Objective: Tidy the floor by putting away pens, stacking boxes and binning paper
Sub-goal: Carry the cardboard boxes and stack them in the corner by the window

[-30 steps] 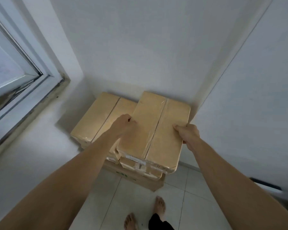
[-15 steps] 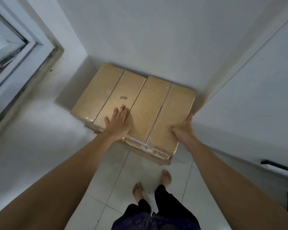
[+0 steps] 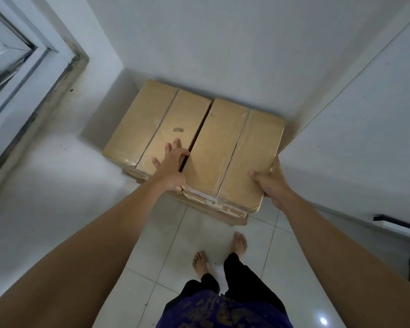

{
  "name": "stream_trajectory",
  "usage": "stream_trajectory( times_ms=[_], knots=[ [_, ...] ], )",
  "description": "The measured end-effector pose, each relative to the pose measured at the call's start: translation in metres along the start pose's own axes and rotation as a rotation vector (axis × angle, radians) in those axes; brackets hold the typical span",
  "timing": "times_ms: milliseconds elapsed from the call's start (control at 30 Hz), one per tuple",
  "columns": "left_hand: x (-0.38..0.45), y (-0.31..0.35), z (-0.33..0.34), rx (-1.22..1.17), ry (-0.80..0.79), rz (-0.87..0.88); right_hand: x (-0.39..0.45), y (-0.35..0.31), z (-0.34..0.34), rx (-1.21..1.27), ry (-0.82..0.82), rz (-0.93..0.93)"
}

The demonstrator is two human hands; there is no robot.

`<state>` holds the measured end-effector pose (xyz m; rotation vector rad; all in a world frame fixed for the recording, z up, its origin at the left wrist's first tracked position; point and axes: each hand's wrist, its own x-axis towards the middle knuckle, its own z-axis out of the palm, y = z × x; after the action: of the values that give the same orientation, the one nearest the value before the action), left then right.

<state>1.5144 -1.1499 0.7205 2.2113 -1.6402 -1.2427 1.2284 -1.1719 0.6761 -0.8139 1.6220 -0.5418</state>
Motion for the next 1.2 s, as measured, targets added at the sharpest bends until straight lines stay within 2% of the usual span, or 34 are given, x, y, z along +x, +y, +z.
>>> stream_trajectory(
  times_ms=[133, 233, 500, 667, 800, 1033, 1200],
  knots=[
    [-0.002, -0.023, -0.008, -0.025, -0.102, 0.06, -0.014, 0.003, 0.01, -0.092, 0.051, -0.013],
    [0.001, -0.029, -0.013, 0.0, -0.118, 0.063, -0.023, 0.007, 0.022, -0.172, 0.081, -0.036],
    [-0.005, -0.004, 0.002, 0.341, -0.065, 0.147, -0.039, -0.002, 0.032, -0.392, 0.162, -0.031],
    [-0.018, -0.01, 0.022, 0.504, 0.078, 0.233, -0.079, 0.002, 0.045, -0.436, 0.202, -0.07],
    [-0.052, 0.003, 0.043, 0.401, 0.236, 0.432, -0.113, 0.016, 0.035, -0.431, 0.189, -0.109],
    [-0.092, 0.038, 0.086, 0.348, 0.149, 0.603, -0.164, 0.059, -0.006, -0.408, 0.18, -0.053],
    [-0.122, 0.076, 0.118, 0.399, 0.094, 0.72, -0.212, 0.091, -0.054, -0.346, 0.264, -0.053]
  ],
)
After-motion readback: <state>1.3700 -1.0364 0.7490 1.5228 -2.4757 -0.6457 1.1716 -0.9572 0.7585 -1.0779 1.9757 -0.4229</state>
